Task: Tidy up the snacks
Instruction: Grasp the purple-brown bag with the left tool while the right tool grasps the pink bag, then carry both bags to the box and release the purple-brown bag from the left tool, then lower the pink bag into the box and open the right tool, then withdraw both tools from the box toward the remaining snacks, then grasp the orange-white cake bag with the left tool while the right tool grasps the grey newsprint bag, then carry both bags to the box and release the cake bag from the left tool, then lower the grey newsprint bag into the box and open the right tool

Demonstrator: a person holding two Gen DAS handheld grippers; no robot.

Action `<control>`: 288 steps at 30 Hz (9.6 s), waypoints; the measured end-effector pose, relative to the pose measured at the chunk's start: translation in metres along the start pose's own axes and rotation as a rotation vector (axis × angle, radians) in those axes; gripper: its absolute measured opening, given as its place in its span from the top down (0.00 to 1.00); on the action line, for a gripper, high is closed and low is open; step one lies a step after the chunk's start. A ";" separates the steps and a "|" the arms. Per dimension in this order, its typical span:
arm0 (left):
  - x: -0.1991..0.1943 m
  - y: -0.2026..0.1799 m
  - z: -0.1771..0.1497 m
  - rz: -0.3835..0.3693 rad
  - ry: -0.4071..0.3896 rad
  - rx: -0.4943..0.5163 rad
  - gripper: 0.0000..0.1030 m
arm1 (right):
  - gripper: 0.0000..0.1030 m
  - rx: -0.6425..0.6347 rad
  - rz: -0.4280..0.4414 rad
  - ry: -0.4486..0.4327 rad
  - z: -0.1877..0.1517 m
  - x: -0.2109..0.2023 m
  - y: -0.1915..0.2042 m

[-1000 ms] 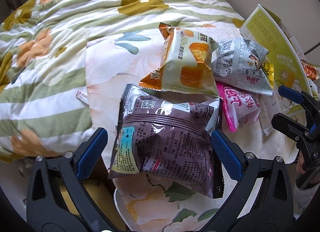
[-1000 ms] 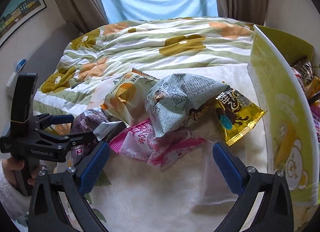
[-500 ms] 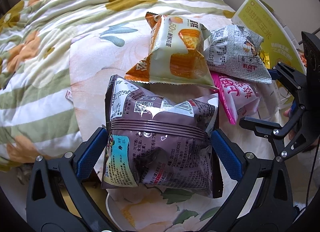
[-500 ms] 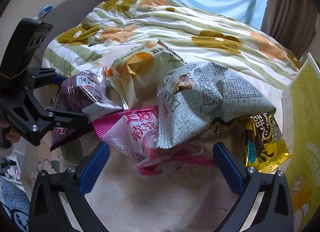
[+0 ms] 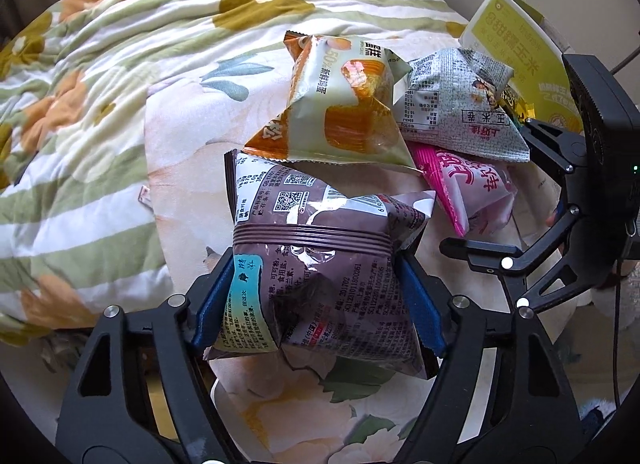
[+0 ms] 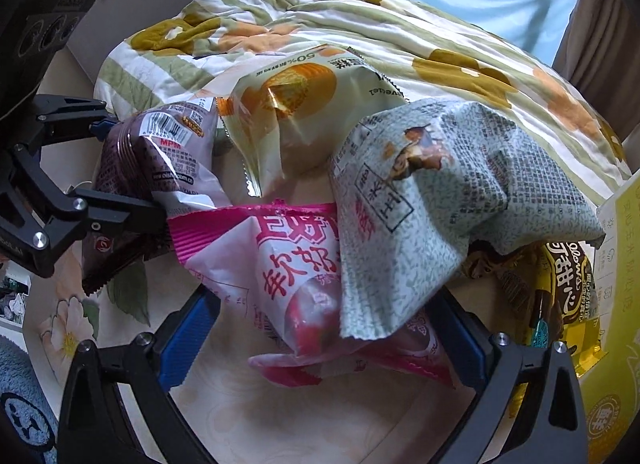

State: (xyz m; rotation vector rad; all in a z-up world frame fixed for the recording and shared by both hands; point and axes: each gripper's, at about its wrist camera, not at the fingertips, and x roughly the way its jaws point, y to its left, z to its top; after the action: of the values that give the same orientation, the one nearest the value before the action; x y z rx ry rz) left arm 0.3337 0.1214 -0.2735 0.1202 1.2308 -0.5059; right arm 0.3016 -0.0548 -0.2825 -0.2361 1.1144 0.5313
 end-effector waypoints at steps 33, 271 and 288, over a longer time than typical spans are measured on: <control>-0.121 -0.071 -0.003 0.053 -0.179 -0.030 0.29 | 0.50 0.233 -0.066 -0.178 -0.049 -0.155 0.014; -0.040 -0.390 0.098 0.093 -0.212 -0.159 0.00 | 0.48 0.598 -0.077 -0.373 -0.153 -0.309 -0.270; -0.074 -0.348 0.091 0.171 -0.259 -0.241 0.00 | 0.48 0.492 0.007 -0.338 -0.095 -0.291 -0.275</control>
State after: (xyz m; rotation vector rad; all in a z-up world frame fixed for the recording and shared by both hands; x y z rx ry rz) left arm 0.2447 -0.1962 -0.1112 -0.0439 1.0080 -0.2134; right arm 0.2717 -0.4149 -0.0843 0.2781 0.8816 0.2759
